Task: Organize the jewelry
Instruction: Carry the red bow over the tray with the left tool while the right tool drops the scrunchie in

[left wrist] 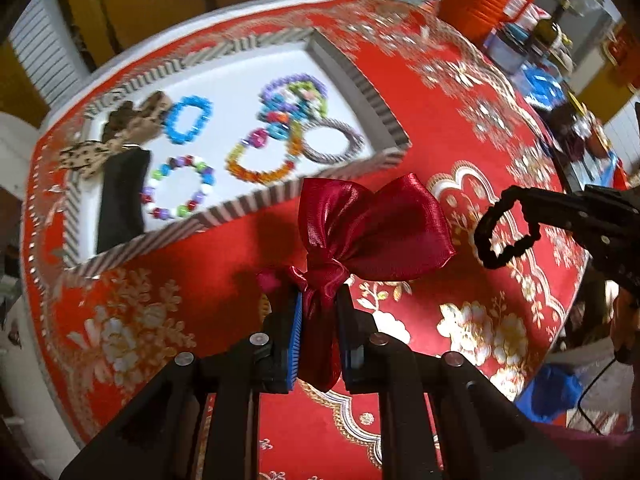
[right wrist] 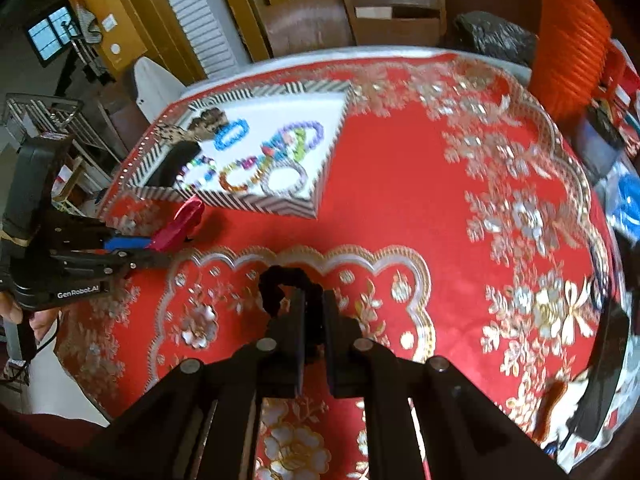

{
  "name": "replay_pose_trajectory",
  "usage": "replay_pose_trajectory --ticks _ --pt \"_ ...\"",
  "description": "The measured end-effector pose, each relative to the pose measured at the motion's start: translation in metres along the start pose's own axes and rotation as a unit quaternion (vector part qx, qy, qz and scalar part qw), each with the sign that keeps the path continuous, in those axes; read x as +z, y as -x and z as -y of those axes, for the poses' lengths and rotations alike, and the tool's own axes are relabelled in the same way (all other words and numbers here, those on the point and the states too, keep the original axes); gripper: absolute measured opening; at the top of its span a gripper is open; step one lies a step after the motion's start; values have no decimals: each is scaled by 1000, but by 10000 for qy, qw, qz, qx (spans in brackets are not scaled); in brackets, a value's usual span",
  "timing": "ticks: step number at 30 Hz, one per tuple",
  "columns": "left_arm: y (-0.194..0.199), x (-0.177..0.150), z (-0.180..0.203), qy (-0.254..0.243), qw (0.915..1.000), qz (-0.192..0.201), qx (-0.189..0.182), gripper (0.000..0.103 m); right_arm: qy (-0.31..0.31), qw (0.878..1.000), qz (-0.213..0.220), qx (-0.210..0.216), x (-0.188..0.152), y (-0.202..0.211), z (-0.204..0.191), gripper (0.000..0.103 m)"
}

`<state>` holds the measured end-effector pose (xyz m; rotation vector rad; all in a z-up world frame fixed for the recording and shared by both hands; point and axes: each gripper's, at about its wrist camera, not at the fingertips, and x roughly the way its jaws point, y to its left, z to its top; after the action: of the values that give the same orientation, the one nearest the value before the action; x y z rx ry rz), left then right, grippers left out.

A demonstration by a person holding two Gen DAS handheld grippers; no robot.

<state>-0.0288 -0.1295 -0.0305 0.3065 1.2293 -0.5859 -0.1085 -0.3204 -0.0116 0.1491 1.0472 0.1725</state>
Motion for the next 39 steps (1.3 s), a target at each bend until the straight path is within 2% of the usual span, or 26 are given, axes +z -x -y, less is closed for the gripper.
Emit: replay_pose_trajectory --ticks 10,22,30,34,39 --pt "20 10 -20 317 9981 239 468 0 306 9994 96 163 30 -5 -21 8" --pt "30 25 -52 582 9951 400 696 0 515 9983 187 200 73 -19 -42 8" --pt "30 31 -70 766 9948 384 544 0 565 9979 256 165 89 -25 -52 8" --pt "29 35 -84 1022 9936 362 323 0 577 9979 275 126 99 -29 -54 8" --pt "24 40 -106 1297 9908 302 226 0 544 9980 299 97 116 -41 -53 8"
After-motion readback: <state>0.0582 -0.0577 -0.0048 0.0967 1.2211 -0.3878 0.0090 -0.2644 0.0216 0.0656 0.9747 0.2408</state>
